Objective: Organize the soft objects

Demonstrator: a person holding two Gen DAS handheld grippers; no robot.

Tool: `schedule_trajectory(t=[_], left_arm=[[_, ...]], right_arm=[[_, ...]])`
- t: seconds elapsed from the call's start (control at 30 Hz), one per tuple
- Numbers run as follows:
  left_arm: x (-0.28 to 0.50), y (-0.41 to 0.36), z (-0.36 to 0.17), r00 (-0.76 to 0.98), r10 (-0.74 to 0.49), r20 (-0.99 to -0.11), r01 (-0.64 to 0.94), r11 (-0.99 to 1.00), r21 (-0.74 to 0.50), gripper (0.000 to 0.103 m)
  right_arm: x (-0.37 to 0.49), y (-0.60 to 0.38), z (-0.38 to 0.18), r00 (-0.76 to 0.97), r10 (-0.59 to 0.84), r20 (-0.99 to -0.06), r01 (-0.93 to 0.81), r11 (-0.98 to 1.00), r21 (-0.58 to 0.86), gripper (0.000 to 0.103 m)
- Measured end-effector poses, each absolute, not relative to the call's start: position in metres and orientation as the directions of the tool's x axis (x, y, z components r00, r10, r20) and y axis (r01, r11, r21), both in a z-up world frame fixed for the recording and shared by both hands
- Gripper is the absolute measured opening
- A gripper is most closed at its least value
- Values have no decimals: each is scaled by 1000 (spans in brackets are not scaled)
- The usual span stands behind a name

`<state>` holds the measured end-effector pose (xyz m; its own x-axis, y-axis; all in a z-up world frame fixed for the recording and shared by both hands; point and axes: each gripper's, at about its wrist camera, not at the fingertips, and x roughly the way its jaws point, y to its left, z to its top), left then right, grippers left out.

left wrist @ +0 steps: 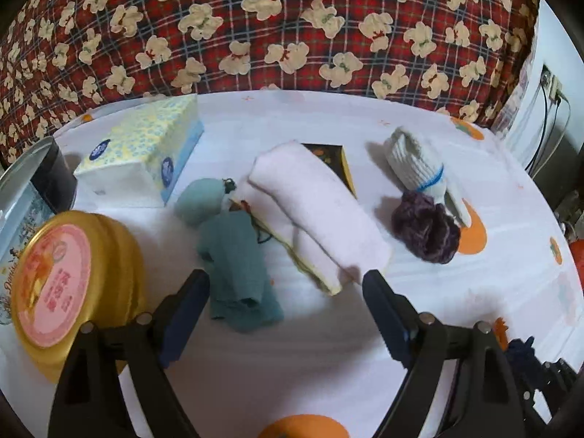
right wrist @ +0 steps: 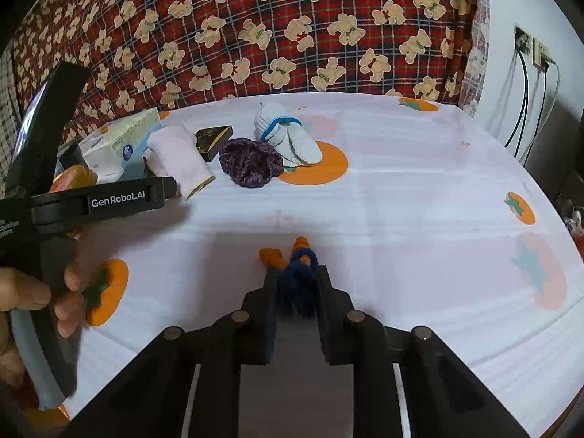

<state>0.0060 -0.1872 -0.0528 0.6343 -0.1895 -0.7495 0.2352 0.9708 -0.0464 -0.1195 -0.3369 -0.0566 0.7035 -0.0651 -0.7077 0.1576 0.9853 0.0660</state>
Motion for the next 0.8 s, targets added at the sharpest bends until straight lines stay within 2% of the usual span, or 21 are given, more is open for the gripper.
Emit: schedule_trajectory(t=[0.1,0.17,0.33,0.4,0.47,0.63,0.8], left_arm=[[9,-192,-53,624,-190,-758,241,969,-45,84],[11,-195,-55,607,-204,-768,260,964,-50,73],[14,-193,-57,597,-221,-771,260,963,-75,65],[14,-191,-57,600,-222,-768,256,964,-78,56],[15,-188,-56,603,-234,-762,257,962,-92,30],[18,-177,-56,598,-266,-756,264,956,-127,16],[13,-170,-51,602,-319,-732,298,940,-164,12]], right_arm=[[-119,-337,-56,705,-61,-707,158,985,72,21],[-119,-338,-56,705,-60,-707,158,985,74,21],[-121,-341,-57,711,-39,-702,161,981,108,20],[-121,-342,-57,713,-33,-700,161,980,117,20],[-121,-342,-57,714,-32,-699,161,980,120,20],[-121,-344,-57,717,-29,-697,167,977,130,18],[-124,-347,-56,729,-44,-683,187,973,136,17]])
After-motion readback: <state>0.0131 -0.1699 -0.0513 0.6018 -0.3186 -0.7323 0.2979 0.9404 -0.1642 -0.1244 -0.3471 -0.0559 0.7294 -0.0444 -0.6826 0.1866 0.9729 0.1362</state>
